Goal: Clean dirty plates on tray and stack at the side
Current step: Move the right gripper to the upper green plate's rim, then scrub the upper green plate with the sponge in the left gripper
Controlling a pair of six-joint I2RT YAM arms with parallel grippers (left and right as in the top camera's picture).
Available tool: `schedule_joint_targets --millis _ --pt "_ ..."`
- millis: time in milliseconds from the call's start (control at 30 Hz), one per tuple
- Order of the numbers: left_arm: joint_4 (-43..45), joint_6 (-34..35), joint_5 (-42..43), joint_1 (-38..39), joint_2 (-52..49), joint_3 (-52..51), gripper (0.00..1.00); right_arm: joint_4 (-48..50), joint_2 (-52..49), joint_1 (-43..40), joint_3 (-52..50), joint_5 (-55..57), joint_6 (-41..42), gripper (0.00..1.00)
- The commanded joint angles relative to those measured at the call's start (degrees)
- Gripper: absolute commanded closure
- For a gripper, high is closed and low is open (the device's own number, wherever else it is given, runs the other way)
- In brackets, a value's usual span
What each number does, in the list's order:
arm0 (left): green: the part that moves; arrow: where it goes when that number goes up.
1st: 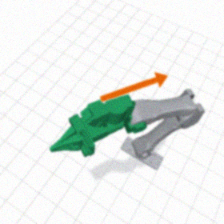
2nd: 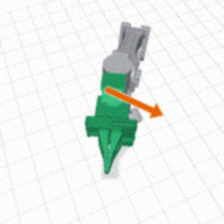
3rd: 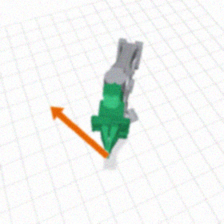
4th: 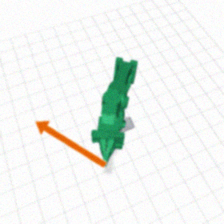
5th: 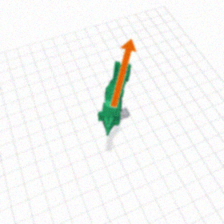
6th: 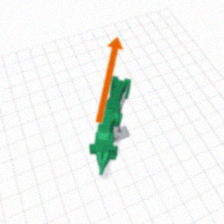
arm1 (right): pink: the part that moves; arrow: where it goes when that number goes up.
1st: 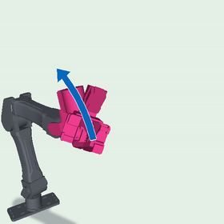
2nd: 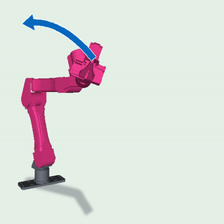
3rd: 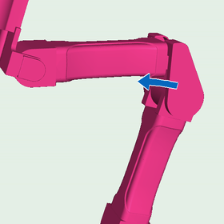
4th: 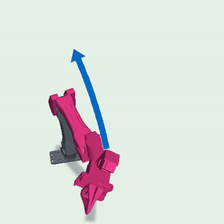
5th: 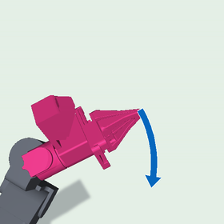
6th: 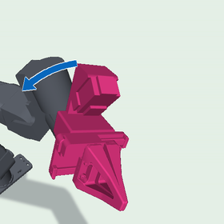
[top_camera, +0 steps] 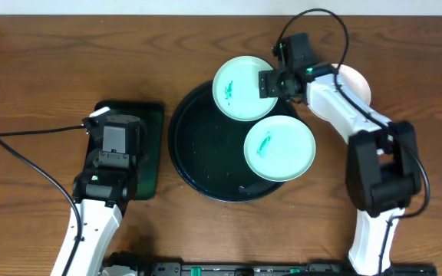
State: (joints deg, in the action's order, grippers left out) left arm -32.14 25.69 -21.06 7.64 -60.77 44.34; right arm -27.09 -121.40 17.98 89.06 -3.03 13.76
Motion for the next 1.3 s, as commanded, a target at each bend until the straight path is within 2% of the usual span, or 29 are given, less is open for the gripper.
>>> schedule_joint_targets --millis 0,100,233,300,533,733,967,1167,1267 --pt "0.07 0.55 -0.35 -0.24 -0.33 0.02 0.92 1.22 -1.55 0.52 0.13 1.88 1.46 0.28" --pt "0.07 0.55 -0.37 -0.24 -0.33 0.02 0.92 1.62 -1.95 0.81 0.13 1.88 0.35 0.47" --pt "0.09 0.55 -0.37 -0.24 -0.33 0.02 0.92 1.97 -1.95 0.9 0.13 1.86 0.33 0.88" --pt "0.07 0.52 -0.37 -0.24 -0.33 0.02 0.92 2.01 -1.92 0.9 0.15 1.4 0.31 0.99" --pt "0.11 0.52 0.2 -0.24 -0.33 0.02 0.92 1.55 0.48 0.87 0.17 -7.28 0.31 0.99" --pt "1.49 0.48 12.26 -0.22 -0.52 0.02 0.92 -3.06 4.98 2.4 0.17 -19.98 -1.18 0.99" --pt "7.98 0.52 25.05 -0.17 -4.33 0.02 0.92 -11.72 2.97 6.8 0.02 -16.65 -1.16 0.99" --pt "14.16 0.57 35.19 -0.02 -10.58 0.02 0.93 -11.23 0.17 8.68 0.02 -14.36 -1.16 0.99" --pt "17.81 1.38 36.06 1.95 -14.34 0.02 0.92 -10.36 -1.4 9.42 0.0 -12.87 -1.16 0.99"
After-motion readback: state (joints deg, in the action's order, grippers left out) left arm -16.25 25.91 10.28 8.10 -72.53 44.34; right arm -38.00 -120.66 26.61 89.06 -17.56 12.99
